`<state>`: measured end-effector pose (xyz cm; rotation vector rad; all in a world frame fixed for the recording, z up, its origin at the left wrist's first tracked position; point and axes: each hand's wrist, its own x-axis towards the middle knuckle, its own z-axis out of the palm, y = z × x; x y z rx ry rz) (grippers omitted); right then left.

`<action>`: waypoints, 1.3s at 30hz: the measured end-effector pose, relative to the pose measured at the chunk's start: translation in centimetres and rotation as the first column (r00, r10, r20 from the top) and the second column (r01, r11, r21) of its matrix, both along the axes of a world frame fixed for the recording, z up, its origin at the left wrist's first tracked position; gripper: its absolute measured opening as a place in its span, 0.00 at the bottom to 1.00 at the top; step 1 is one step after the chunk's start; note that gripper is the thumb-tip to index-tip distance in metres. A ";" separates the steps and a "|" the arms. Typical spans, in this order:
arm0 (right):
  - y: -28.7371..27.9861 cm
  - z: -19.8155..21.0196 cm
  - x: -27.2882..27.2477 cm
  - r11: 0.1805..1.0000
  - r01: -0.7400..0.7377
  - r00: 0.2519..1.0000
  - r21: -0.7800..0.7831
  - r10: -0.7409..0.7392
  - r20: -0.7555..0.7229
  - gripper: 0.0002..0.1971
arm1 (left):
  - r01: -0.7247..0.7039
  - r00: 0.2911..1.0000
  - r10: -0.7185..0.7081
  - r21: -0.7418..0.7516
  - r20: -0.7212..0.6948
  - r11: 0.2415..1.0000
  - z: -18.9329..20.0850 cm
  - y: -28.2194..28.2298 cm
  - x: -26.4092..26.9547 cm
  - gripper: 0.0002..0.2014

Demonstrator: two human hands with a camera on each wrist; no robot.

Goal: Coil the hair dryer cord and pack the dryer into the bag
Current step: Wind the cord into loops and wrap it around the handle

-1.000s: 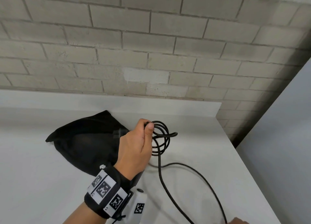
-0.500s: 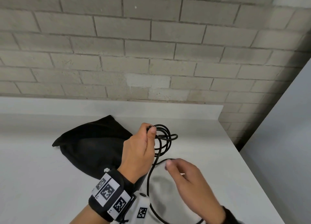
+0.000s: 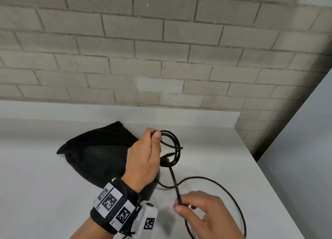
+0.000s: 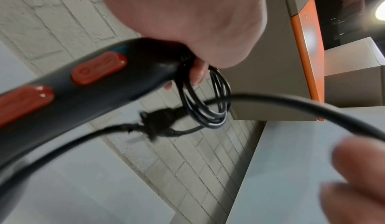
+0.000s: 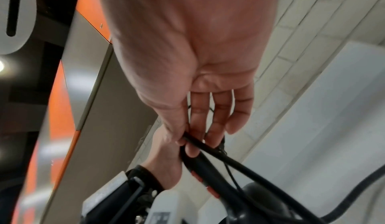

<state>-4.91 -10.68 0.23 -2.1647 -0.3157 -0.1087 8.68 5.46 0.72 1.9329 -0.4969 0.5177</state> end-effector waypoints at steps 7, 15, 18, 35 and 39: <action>-2.0 -0.1 -1.0 0.995 -0.086 0.957 0.048 0.069 0.283 0.04 | 0.002 0.999 -0.006 0.084 0.047 0.996 0.3 -0.8 -0.8 0.26; -7.5 -3.5 -1.2 0.875 -0.050 0.963 -0.481 0.170 0.209 0.12 | 0.033 0.999 -0.033 -0.015 -0.017 0.999 -0.2 0.4 0.3 0.17; -9.6 -5.9 -1.3 0.828 -0.007 0.969 -0.560 0.143 0.200 0.23 | 0.060 0.997 -0.063 -0.062 -0.036 0.996 -0.5 0.9 0.8 0.17; 0.3 -1.5 3.8 0.970 0.162 0.978 0.179 -0.182 0.101 0.08 | -0.105 0.994 0.099 0.194 0.038 0.975 0.4 -0.5 -0.8 0.22; 0.6 1.6 2.5 0.971 0.196 0.894 0.137 -0.235 0.382 0.05 | -0.147 0.988 0.132 0.230 0.078 0.962 0.6 -0.5 -1.0 0.24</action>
